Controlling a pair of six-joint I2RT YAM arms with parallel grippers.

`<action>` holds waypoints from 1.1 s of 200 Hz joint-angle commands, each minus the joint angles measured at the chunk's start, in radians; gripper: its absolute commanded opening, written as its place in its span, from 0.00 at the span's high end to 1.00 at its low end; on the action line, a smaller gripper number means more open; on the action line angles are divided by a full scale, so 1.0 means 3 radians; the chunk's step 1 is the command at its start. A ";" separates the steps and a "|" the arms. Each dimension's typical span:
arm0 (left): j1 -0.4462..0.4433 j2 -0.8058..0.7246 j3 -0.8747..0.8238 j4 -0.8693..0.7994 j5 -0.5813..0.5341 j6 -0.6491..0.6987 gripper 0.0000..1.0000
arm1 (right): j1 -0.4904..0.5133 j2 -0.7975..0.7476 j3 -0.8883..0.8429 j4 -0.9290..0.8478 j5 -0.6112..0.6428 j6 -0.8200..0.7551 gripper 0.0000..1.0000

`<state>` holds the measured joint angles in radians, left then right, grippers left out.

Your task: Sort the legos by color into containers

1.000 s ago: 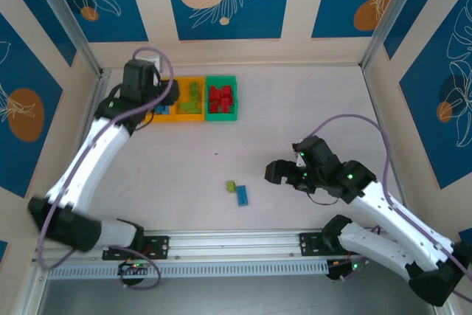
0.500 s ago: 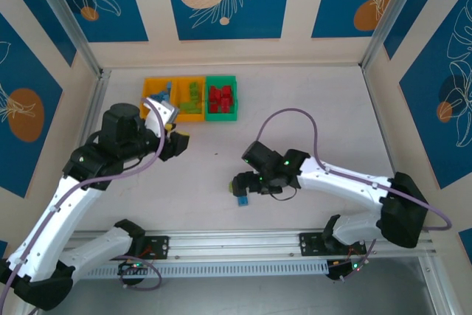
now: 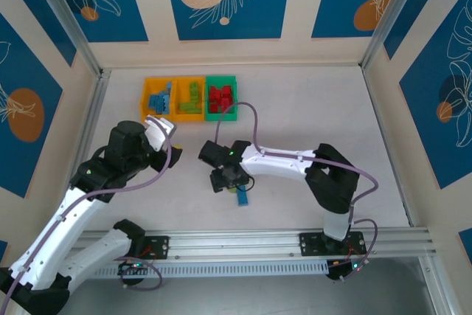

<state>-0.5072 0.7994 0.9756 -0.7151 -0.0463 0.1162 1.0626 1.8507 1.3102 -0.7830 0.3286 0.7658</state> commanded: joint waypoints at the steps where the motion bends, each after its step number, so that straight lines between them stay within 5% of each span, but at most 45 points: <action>1: 0.0004 -0.0092 -0.0064 0.0102 -0.0190 0.0108 0.38 | 0.0020 0.0140 0.0108 -0.0311 0.0182 0.0032 0.34; 26: 0.0003 -0.0098 -0.0098 0.0124 -0.0190 0.0114 0.38 | 0.0042 0.0215 0.0114 -0.0323 0.0166 0.0010 0.36; 56: 0.0011 -0.0077 -0.0114 0.0139 -0.0168 0.0107 0.35 | 0.0028 0.0230 0.0079 -0.0224 0.0106 0.0013 0.54; 89: 0.0009 -0.0128 -0.0138 0.0163 -0.0214 0.0109 0.22 | 0.0029 0.0144 0.0117 -0.0188 0.0149 0.0019 0.74; 145: 0.0010 -0.0349 -0.0248 0.0291 -0.0288 0.0093 0.00 | -0.0206 -0.0703 0.0172 0.0747 0.0286 -0.0249 0.82; 176: 0.0010 -0.0483 -0.0315 0.0391 0.0250 0.0226 0.00 | -0.0628 -0.0470 0.0553 0.1322 -0.0089 -0.0607 0.81; 220: 0.0008 -0.0547 -0.0381 0.0461 0.1227 0.0467 0.00 | -0.0975 0.0613 0.1778 0.1318 -0.0308 -0.0983 0.81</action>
<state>-0.5068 0.6449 0.8803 -0.6170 0.1234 0.1989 0.7975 1.8637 1.6779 -0.4091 0.2863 0.5701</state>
